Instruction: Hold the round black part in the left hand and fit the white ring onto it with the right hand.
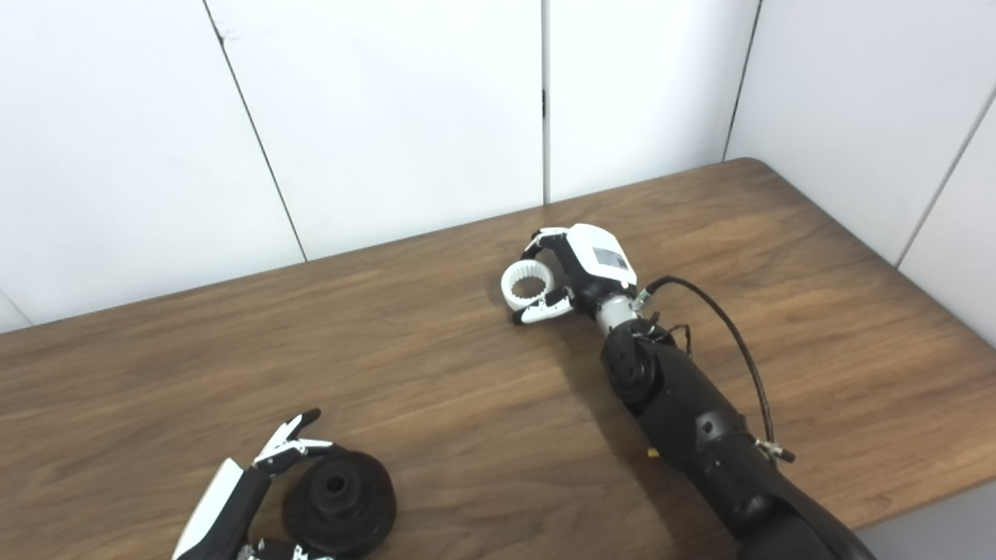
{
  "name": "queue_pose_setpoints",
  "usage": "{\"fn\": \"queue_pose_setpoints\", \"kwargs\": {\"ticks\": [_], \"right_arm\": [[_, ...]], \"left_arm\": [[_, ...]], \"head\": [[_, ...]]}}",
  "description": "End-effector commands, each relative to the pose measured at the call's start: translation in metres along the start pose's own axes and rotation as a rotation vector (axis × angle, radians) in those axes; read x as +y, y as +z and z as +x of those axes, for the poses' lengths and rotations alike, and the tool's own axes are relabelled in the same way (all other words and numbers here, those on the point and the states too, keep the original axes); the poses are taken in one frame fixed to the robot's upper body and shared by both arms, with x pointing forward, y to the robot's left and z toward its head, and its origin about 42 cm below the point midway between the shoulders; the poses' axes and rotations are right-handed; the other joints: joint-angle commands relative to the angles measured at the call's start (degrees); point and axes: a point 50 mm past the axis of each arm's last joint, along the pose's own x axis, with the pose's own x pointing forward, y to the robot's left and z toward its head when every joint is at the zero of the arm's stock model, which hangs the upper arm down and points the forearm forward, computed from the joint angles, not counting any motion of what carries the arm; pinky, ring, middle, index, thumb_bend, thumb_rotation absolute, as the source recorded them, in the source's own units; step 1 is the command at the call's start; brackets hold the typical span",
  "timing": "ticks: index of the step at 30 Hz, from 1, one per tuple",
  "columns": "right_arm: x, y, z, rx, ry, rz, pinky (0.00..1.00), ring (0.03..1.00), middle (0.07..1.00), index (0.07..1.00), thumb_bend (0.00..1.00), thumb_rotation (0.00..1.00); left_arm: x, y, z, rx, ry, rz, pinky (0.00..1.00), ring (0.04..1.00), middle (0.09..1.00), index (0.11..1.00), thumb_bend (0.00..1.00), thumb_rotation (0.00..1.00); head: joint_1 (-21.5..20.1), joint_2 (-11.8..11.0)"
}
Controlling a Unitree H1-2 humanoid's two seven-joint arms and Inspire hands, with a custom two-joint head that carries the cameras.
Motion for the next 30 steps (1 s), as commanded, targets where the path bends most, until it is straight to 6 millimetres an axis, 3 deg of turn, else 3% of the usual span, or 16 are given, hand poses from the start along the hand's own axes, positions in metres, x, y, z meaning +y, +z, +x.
{"fn": "queue_pose_setpoints", "kwargs": {"ticks": [1, 15, 21, 30], "right_arm": [[-0.023, 0.007, 0.008, -0.041, -0.073, -0.009, 0.9, 0.87, 0.822, 0.486, 0.51, 0.14], [-0.059, 0.041, 0.004, -0.117, -0.19, 0.067, 0.83, 0.875, 0.828, 0.485, 0.51, 0.14], [-0.075, 0.048, -0.002, -0.164, -0.225, 0.072, 0.8, 0.867, 0.825, 0.484, 0.51, 0.14], [-0.086, 0.051, -0.016, -0.232, -0.248, 0.103, 0.74, 0.858, 0.818, 0.484, 0.52, 0.14]], "left_arm": [[0.008, 0.006, 0.001, -0.024, 0.013, 0.02, 0.92, 1.0, 0.97, 0.59, 0.91, 0.14], [0.003, 0.007, 0.003, -0.022, 0.015, 0.024, 0.92, 1.0, 0.97, 0.59, 0.92, 0.16], [-0.004, 0.011, 0.007, -0.018, 0.009, 0.009, 0.94, 1.0, 0.975, 0.597, 0.91, 0.14], [-0.018, 0.018, 0.016, 0.004, 0.017, 0.014, 0.93, 1.0, 0.972, 0.596, 0.92, 0.18]], "head": [[0.16, 0.14], [1.33, 0.32], [8.86, 1.6], [15.77, 2.55]]}}
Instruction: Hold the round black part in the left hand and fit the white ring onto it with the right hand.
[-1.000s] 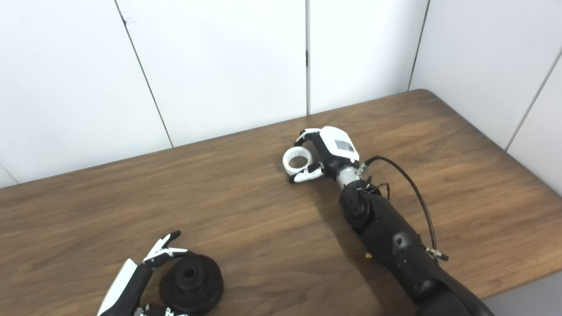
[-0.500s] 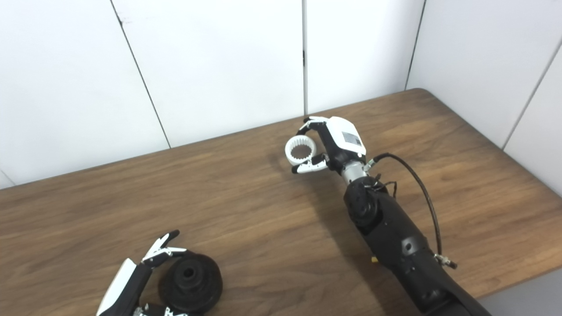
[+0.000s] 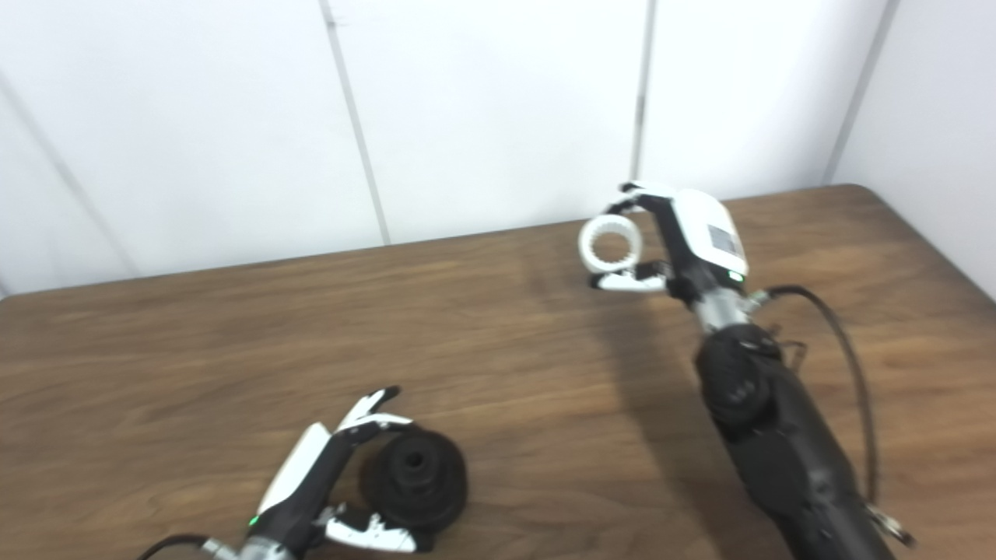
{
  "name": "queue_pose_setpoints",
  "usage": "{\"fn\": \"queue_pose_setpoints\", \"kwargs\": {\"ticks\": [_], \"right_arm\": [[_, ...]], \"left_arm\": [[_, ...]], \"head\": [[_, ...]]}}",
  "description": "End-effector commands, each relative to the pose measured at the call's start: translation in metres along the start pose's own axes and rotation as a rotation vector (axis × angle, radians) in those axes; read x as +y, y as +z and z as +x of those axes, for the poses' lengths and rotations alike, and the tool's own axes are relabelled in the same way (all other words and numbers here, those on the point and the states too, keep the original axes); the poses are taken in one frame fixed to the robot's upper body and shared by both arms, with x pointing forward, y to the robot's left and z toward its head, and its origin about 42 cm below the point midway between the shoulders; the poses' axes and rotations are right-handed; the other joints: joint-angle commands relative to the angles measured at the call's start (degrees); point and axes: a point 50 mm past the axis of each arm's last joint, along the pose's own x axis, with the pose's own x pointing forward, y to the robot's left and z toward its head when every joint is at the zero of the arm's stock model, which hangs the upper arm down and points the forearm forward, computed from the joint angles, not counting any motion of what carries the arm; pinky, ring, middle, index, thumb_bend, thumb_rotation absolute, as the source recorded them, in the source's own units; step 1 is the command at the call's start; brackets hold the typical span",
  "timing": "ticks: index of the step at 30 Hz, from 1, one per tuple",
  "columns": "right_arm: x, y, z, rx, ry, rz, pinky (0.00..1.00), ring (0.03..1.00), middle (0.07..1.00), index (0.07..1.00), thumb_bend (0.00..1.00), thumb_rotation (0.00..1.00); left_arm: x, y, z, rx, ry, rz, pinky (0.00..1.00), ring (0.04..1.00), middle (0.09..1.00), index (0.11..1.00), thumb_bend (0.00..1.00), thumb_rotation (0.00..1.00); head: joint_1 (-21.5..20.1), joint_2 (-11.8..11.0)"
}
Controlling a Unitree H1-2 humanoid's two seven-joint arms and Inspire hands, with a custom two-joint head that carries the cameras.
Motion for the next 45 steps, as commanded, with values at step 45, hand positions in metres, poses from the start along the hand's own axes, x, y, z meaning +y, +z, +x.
{"fn": "queue_pose_setpoints", "kwargs": {"ticks": [45], "right_arm": [[-0.01, 0.143, -0.106, -0.475, 0.144, 0.408, 0.74, 0.857, 0.792, 0.483, 0.52, 0.15]], "left_arm": [[-0.008, 0.01, 0.022, -0.003, 0.009, 0.024, 0.95, 1.0, 0.975, 0.594, 0.93, 0.23]], "head": [[3.0, 2.85]]}}
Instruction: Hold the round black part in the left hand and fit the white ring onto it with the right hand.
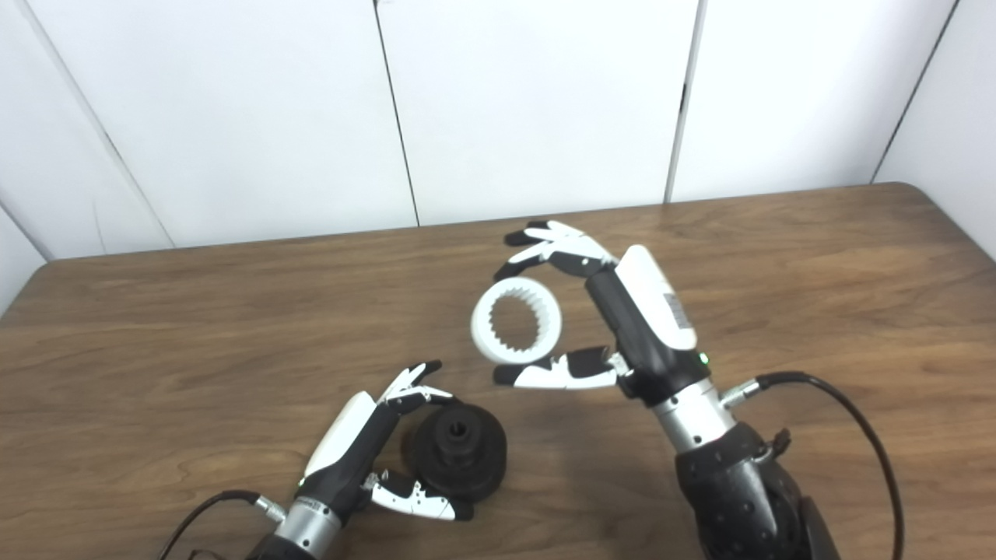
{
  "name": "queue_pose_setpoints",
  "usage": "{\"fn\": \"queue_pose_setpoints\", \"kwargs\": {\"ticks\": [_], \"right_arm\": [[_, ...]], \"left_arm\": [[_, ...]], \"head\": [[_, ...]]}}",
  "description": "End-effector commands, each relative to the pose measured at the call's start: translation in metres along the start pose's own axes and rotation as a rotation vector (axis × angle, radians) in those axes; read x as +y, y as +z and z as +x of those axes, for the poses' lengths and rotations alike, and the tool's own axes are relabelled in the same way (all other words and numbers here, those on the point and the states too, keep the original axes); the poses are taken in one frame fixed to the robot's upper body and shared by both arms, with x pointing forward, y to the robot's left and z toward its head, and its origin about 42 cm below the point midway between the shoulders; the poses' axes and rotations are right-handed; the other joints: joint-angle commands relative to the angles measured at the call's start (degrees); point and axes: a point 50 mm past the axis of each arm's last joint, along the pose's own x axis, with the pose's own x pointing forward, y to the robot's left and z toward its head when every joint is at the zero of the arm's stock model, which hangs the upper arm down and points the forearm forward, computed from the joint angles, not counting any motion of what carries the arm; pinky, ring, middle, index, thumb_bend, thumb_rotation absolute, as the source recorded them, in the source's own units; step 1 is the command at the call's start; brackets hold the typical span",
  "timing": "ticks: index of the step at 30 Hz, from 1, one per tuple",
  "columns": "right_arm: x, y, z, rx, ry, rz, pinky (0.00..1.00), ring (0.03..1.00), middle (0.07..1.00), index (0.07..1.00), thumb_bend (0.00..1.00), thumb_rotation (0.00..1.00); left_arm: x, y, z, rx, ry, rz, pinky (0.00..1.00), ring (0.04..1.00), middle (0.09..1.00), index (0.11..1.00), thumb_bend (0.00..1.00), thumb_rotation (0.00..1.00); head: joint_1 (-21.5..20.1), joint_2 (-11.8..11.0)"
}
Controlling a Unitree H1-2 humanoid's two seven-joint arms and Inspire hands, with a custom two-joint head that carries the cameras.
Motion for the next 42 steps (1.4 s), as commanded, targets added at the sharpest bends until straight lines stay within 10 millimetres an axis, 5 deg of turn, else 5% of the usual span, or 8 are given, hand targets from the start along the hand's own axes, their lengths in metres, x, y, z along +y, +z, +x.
{"fn": "queue_pose_setpoints", "kwargs": {"ticks": [1, 24, 42], "right_arm": [[-0.001, 0.017, 0.005, -0.085, -0.013, 0.008, 0.73, 0.856, 0.794, 0.483, 0.52, 0.15], [0.047, -0.006, -0.019, 0.018, 0.176, 0.081, 0.72, 0.852, 0.796, 0.483, 0.51, 0.14], [0.056, -0.023, -0.017, 0.074, 0.2, 0.063, 0.72, 0.86, 0.805, 0.483, 0.51, 0.14]], "left_arm": [[0.002, 0.006, 0.007, -0.018, 0.003, 0.003, 0.96, 1.0, 0.975, 0.594, 0.93, 0.23], [-0.002, 0.009, 0.009, -0.017, 0.01, 0.013, 0.95, 1.0, 0.97, 0.592, 0.92, 0.24], [0.0, 0.01, 0.008, 0.001, -0.001, 0.022, 0.97, 1.0, 0.972, 0.595, 0.93, 0.24]], "head": [[0.08, 0.1], [1.31, 0.81], [1.67, 1.63]]}}
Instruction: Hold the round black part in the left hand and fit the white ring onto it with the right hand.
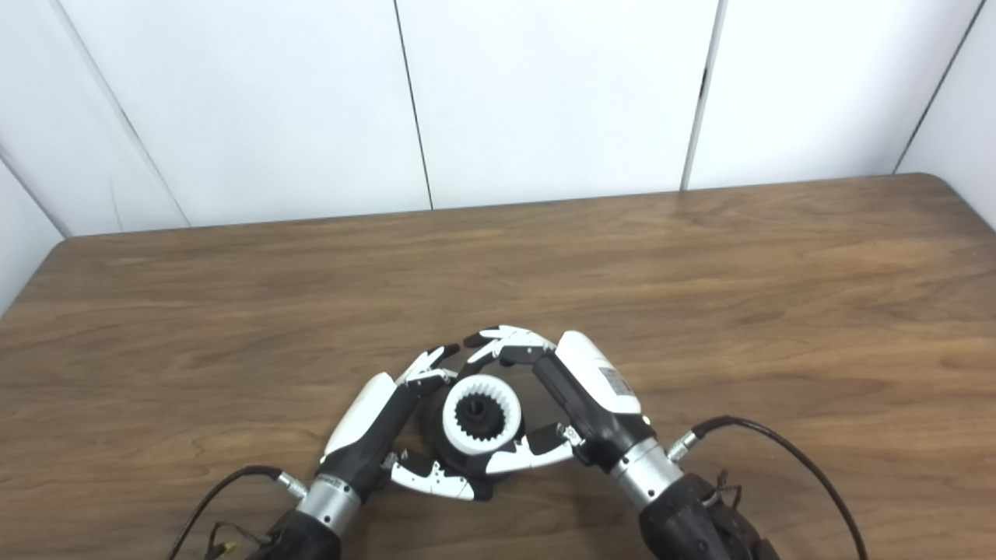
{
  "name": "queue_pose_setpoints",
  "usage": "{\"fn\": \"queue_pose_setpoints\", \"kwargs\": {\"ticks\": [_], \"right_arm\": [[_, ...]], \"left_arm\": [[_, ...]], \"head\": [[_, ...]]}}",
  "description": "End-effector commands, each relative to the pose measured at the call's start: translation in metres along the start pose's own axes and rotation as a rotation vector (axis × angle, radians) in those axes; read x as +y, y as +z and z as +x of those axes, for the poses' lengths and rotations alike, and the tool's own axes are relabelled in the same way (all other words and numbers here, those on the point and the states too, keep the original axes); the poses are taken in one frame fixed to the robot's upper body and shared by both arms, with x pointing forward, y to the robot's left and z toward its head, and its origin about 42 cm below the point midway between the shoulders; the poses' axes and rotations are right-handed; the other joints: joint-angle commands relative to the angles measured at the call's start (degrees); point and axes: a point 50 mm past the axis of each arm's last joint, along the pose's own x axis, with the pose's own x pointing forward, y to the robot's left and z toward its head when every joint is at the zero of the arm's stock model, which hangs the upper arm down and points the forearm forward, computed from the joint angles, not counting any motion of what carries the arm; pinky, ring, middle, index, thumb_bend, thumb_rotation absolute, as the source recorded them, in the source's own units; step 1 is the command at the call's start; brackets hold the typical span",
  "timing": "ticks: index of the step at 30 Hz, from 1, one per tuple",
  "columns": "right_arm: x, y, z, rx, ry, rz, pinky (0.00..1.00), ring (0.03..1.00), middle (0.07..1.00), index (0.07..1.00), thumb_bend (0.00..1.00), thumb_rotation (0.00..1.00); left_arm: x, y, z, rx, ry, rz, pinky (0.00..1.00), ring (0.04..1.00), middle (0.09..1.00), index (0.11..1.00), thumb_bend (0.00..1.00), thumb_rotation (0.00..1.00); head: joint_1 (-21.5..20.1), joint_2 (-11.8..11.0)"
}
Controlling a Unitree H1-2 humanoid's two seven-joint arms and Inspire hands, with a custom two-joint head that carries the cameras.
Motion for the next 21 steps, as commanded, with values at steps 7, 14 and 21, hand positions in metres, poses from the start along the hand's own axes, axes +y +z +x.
{"fn": "queue_pose_setpoints", "kwargs": {"ticks": [7, 14, 21], "right_arm": [[-0.009, 0.004, 0.014, -0.049, -0.033, -0.016, 0.72, 0.857, 0.803, 0.483, 0.52, 0.14], [-0.011, -0.002, 0.023, -0.034, -0.037, -0.036, 0.73, 0.855, 0.802, 0.484, 0.52, 0.15], [-0.004, -0.007, 0.03, -0.013, -0.025, -0.044, 0.74, 0.851, 0.803, 0.484, 0.52, 0.15]], "left_arm": [[0.005, 0.007, 0.003, -0.019, 0.001, 0.025, 0.97, 1.0, 0.97, 0.592, 0.93, 0.24], [0.005, 0.009, 0.002, -0.018, -0.006, 0.023, 0.98, 1.0, 0.973, 0.595, 0.93, 0.24], [0.004, 0.011, 0.002, -0.012, -0.012, 0.019, 0.99, 1.0, 0.977, 0.596, 0.93, 0.24]], "head": [[-0.01, 0.36], [0.12, 0.58], [0.19, 0.93]]}}
